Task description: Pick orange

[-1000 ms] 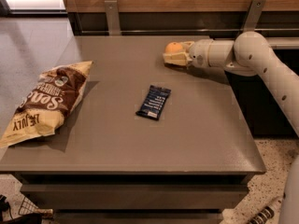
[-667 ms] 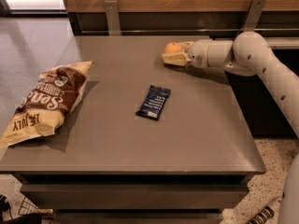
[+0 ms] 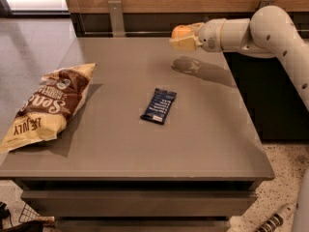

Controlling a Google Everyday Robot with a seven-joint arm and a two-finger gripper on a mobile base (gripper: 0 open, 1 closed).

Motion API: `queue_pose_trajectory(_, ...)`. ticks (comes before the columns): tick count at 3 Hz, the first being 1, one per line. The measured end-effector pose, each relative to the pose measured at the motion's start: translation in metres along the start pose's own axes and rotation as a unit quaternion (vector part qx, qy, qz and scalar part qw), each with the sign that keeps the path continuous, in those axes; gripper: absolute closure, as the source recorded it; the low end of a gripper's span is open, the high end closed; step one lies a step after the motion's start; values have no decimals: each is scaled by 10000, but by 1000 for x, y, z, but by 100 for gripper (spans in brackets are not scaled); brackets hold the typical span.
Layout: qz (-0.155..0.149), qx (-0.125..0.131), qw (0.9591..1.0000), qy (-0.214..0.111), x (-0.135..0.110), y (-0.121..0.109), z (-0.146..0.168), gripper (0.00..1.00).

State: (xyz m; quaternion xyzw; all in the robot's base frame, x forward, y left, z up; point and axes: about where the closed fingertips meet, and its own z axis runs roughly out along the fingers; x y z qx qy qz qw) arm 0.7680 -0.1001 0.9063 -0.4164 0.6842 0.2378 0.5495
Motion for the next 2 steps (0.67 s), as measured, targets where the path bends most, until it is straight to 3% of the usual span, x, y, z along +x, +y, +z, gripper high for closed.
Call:
queue_pose_trajectory(1,-487,231,9985,-121,-62,-1,-36,100)
queue_pose_trajectory(2,-834,373,9955,-268,-99,2,-61,100)
